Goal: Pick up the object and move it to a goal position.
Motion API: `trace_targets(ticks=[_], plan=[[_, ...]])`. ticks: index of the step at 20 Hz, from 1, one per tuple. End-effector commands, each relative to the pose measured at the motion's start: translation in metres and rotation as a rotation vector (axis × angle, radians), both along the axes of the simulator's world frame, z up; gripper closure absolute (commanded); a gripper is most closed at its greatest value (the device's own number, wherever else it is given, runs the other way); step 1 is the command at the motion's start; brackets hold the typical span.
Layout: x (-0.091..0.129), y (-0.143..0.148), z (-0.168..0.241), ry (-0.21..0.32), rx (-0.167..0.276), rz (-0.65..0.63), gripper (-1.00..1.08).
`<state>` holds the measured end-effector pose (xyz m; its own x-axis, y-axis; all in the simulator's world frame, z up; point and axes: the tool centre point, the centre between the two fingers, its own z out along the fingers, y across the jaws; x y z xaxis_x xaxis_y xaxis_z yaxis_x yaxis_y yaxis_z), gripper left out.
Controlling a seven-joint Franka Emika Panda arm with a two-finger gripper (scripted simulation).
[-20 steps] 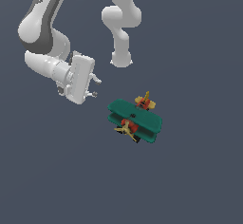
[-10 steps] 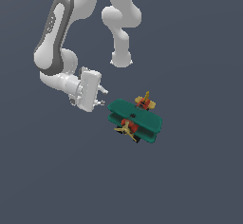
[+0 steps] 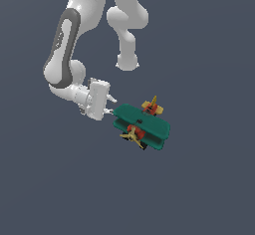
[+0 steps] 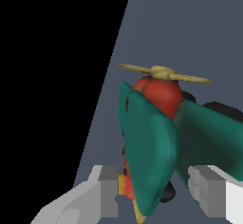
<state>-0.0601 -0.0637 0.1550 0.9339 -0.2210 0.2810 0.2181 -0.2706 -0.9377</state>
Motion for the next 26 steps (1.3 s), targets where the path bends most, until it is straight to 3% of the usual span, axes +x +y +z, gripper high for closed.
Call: trace_targets(ticks=[1,17,26], plan=[[-0.001,0.003,-0.005,0.005,0.004,0.003,-0.20],[-0.005,0.008,-0.011,0.010,0.023,0.004,-0.20],[0.001,0.037,-0.017,0.011,0.025,0.005,-0.20]])
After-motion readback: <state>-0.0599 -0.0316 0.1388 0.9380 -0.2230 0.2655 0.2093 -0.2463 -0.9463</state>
